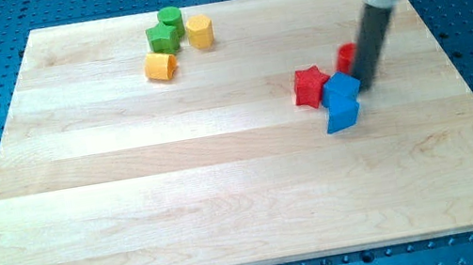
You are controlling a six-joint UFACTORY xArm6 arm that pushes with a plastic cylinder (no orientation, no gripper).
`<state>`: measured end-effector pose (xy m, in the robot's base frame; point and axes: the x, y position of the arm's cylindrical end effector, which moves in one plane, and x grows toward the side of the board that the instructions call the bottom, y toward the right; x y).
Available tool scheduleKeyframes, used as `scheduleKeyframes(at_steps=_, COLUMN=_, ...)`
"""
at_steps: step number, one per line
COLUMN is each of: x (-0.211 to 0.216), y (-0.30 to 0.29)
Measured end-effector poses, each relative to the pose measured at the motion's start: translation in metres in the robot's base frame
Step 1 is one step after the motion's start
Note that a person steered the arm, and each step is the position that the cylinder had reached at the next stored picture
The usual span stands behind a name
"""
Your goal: Place the red circle at the bottom right of the hexagon
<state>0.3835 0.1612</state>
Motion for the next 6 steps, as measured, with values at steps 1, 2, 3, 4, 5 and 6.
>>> scheduleKeyframes(at_steps=1, x=-0.042, y=-0.008)
scheduleKeyframes(at_steps=2, x=-0.034, y=-0.017)
scheduleKeyframes(at_steps=3, x=-0.045, y=0.069)
scheduleKeyframes(at_steps=4, x=-0.068, y=0.017)
scheduleKeyframes(at_steps=5, x=-0.062, y=-0.072)
scheduleKeyframes(at_steps=6, x=-0.051, y=-0.082)
